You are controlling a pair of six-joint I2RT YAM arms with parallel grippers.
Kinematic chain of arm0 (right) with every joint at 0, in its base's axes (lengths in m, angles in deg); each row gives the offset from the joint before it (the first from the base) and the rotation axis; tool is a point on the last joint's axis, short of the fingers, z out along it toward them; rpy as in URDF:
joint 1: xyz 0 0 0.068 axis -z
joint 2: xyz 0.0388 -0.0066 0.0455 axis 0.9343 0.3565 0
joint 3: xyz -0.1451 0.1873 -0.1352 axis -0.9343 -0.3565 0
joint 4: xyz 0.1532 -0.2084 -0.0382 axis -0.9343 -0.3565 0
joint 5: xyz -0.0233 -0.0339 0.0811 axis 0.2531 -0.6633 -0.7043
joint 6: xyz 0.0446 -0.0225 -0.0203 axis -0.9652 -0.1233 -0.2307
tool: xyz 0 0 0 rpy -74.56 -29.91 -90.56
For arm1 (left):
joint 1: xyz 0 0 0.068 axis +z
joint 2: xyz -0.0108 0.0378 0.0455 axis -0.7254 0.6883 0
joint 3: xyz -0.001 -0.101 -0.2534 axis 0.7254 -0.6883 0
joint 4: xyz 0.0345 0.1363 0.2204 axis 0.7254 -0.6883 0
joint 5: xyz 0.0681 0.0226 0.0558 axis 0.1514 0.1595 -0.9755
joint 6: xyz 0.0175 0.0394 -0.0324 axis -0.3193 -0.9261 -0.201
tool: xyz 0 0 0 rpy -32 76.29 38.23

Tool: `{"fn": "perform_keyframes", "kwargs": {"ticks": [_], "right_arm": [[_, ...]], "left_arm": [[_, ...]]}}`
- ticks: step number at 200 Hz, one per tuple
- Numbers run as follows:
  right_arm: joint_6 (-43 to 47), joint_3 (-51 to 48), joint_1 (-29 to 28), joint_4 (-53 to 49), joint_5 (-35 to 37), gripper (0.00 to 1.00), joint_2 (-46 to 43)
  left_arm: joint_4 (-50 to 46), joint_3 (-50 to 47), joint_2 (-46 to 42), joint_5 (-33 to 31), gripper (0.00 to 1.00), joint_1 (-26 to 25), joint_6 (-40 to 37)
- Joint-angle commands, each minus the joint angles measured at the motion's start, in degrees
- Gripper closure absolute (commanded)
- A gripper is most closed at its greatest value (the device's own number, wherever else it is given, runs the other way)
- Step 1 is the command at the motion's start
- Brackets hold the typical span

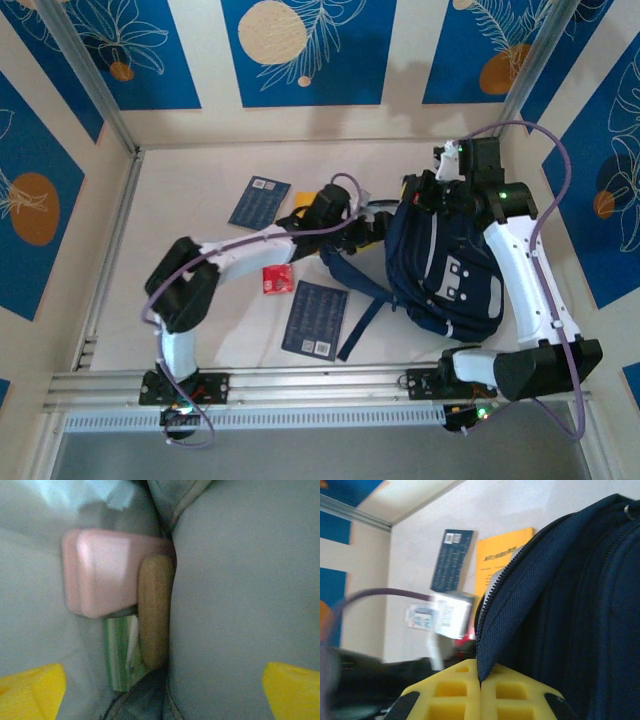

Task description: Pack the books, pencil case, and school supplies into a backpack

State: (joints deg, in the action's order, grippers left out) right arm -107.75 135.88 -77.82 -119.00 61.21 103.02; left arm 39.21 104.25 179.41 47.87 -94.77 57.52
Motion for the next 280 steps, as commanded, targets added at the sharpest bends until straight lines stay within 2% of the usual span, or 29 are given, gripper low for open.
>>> {"fn": "perform_keyframes", "kwargs": {"ticks": [1,20,43,70,99,125,139,153,177,204,211,222,231,237,256,269,280], "right_arm": [[4.1,-0.3,-4.0,-0.8,9.3,1.0,-1.4],[6.7,-0.9,-10.2,-2.5,18.0,1.0,-0.2],[8.4,-2.7,-16.1,-4.0,27.8,1.0,1.7],[8.4,-5.7,-18.0,-4.2,34.1,1.0,5.0],[9.1,-7.4,-18.8,-2.5,49.4,1.0,7.3],[14.3,-9.0,-19.8,2.0,50.2,1.0,9.9],[14.8,-8.7,-20.7,2.7,43.4,1.0,11.9],[14.9,-9.3,-22.9,5.3,36.1,0.88,12.1],[12.4,-8.8,-26.5,4.3,35.7,0.56,11.8],[4.4,-8.9,-26.9,-1.7,38.3,0.38,6.5],[1.5,-9.9,-27.0,-3.4,39.5,0.37,4.3],[-5.7,-11.9,-26.9,-7.9,44.2,0.4,1.6],[-14.4,-12.6,-25.6,-15.4,48.2,0.48,1.1],[-20.0,-13.2,-24.1,-20.0,49.6,0.58,1.3],[-35.4,-17.5,-17.3,-32.4,48.9,1.0,3.9],[-40.4,-21.3,-11.6,-35.5,46.3,1.0,5.9],[-41.0,-24.3,-8.0,-34.1,45.8,1.0,6.0]], "left_arm": [[-11.7,-3.3,-7.9,-9.7,0.0,1.7,-7.6],[-18.8,-5.3,-13.8,-17.9,0.0,3.1,-8.6],[-25.7,-6.9,-19.2,-22.2,0.0,4.9,-8.7],[-31.9,-9.3,-24.7,-25.0,0.0,5.7,-11.7],[-37.7,-13.4,-29.2,-26.1,0.0,6.2,-12.3],[-40.1,-18.3,-33.3,-26.1,0.01,6.3,-11.4],[-41.9,-19.7,-35.3,-27.1,0.01,6.3,-11.2],[-43.3,-20.6,-36.6,-28.0,0.02,6.3,-11.4],[-45.2,-20.4,-37.1,-29.1,0.02,6.7,-12.0],[-46.3,-19.7,-37.0,-29.8,0.03,7.1,-12.6],[-46.5,-19.8,-37.1,-30.0,0.03,7.2,-12.7],[-46.6,-20.0,-37.4,-30.2,0.03,7.4,-12.9],[-46.3,-20.2,-37.6,-30.1,0.02,7.6,-13.3],[-46.4,-20.1,-37.7,-30.1,0.02,7.6,-13.6],[-47.0,-20.1,-38.0,-30.4,0.02,7.7,-13.8],[-47.4,-20.3,-38.3,-30.6,0.02,8.0,-13.8],[-47.6,-20.6,-38.7,-30.7,0.02,8.1,-13.5]]}}
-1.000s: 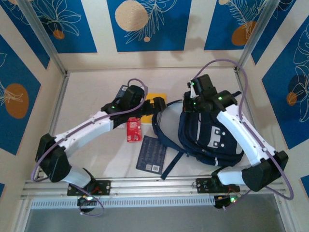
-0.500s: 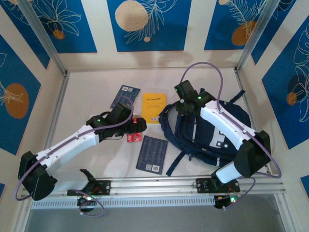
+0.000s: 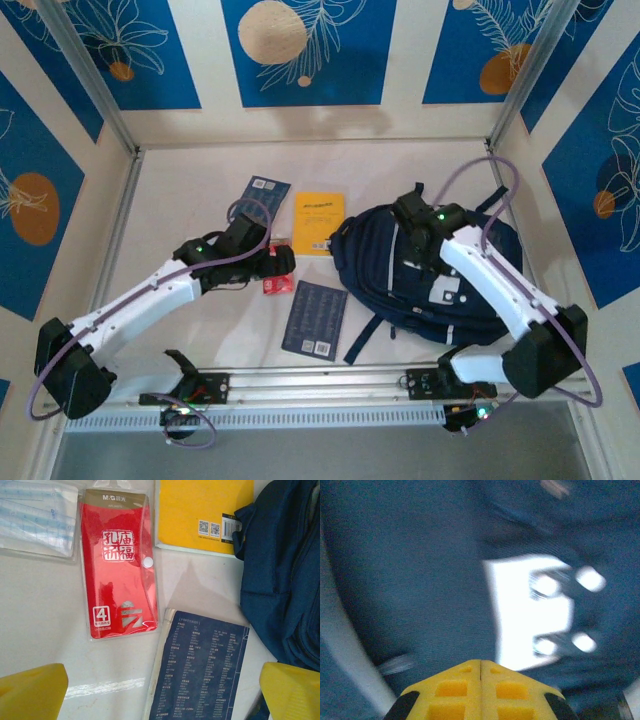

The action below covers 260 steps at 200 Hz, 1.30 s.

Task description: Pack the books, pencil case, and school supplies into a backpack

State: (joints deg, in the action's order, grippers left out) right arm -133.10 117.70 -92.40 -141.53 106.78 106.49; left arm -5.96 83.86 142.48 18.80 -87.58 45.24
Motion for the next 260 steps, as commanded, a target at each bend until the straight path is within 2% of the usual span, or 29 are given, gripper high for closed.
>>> {"fn": "perform_keyframes", "kwargs": {"ticks": [1,16,33,55,75,96,118,148,173,197,215,239,260], "right_arm": [[-15.7,-6.3,6.9,-11.4,0.6,1.0,2.4],[-17.0,-9.9,12.3,-7.6,4.4,1.0,0.2],[-12.9,-12.7,19.7,2.6,-1.4,1.0,-1.4],[-3.4,-14.8,22.5,19.5,-5.3,1.0,-1.1],[5.3,-13.6,25.6,30.0,-9.0,1.0,2.4],[8.7,-7.8,29.0,31.5,-11.1,1.0,9.9],[10.0,-0.9,29.6,29.3,-10.9,1.0,16.0],[15.1,1.8,23.9,32.4,-8.4,1.0,12.9],[15.8,0.1,14.6,32.8,-10.2,0.97,5.5],[19.4,-9.3,4.6,38.0,-18.7,0.87,-7.6],[20.6,-16.9,-0.1,41.3,-30.7,0.76,-16.6],[15.8,-24.9,-4.6,42.4,-46.5,0.7,-18.9],[8.9,-32.1,-10.3,48.4,-49.5,0.69,-18.5]], "left_arm": [[-2.5,-0.3,-1.8,-1.7,0.02,0.9,-1.2],[-2.7,-0.9,-2.4,-1.9,0.03,1.1,-0.5],[-3.0,-1.0,-2.6,-1.9,0.03,1.2,-0.1],[-4.0,-0.5,-2.7,-2.1,0.03,1.2,-0.7],[-4.7,-0.9,-3.1,-1.6,0.03,1.3,-1.0],[-5.3,-2.1,-4.3,-1.0,0.03,1.3,-1.0],[-5.4,-3.7,-5.6,-0.3,0.03,1.5,-0.9],[-5.6,-4.6,-5.8,1.3,0.03,1.6,-1.8],[-2.7,-7.0,-4.5,5.8,0.02,1.5,-4.5],[4.2,-11.7,-4.3,12.7,0.04,1.5,-4.7],[9.8,-15.5,-4.0,17.2,0.05,1.5,-4.1],[16.7,-19.0,-1.0,23.7,0.1,1.5,-4.0],[20.9,-20.3,2.5,26.8,0.16,1.3,-4.1]]}}
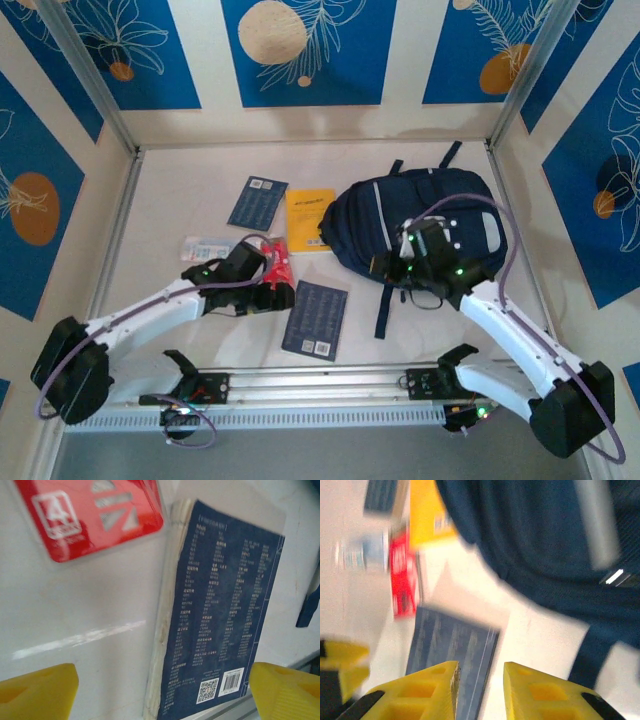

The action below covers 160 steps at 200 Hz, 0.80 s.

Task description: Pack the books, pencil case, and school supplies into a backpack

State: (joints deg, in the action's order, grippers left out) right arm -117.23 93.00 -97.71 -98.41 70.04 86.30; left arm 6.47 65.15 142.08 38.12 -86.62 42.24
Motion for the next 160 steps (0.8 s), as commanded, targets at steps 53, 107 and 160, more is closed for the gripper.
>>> {"fn": "perform_keyframes", "kwargs": {"ticks": [53,107,160], "right_arm": [[-15.8,-12.3,-14.1,20.2,-14.3,0.67,14.8],[-18.3,-12.9,-14.2,25.5,-14.0,0.65,22.1],[-18.1,-11.8,-14.2,27.7,-15.5,0.65,27.2]], "left_arm": [[12.5,-2.9,11.6,8.8,0.32,0.3,-2.1],[15.5,-3.3,16.5,9.3,0.4,0.2,-2.2],[18.6,-3.0,19.4,11.8,0.51,-1.3,0.1]]}}
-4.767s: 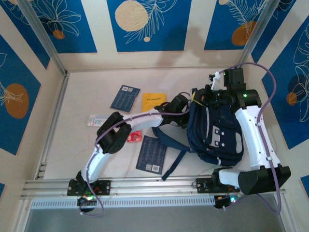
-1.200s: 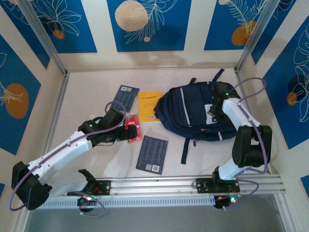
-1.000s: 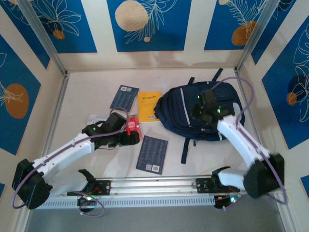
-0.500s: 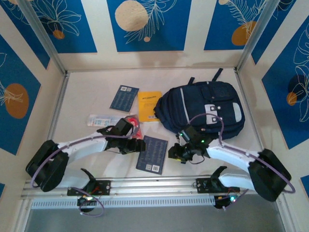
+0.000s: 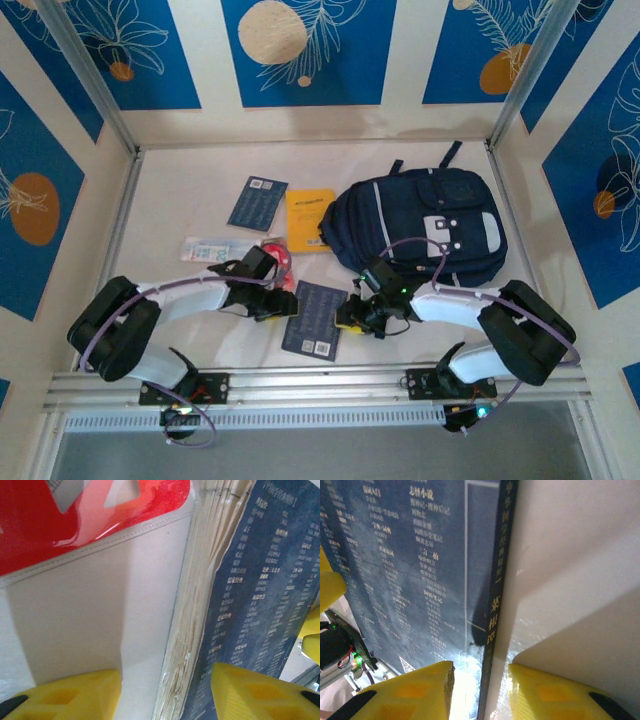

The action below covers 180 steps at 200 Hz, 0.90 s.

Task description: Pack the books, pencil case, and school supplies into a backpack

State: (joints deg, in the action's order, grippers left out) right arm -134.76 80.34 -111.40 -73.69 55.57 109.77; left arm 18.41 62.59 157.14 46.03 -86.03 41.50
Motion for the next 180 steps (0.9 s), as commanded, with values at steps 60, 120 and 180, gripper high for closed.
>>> {"fn": "perform_keyframes", "kwargs": {"ticks": [60,120,180], "right_arm": [[-0.6,3.6,-0.2,4.3,-2.9,0.64,6.8],[-0.1,4.3,2.8,4.0,-7.0,0.61,4.3],[-1.3,2.3,5.4,9.3,-13.5,0.58,3.5]], "left_arm": [[8.1,1.7,6.7,5.9,0.59,-5.8,1.9],[9.6,2.9,6.6,8.2,0.66,-6.8,2.2],[11.3,2.3,6.3,10.0,0.72,-6.8,2.2]]}}
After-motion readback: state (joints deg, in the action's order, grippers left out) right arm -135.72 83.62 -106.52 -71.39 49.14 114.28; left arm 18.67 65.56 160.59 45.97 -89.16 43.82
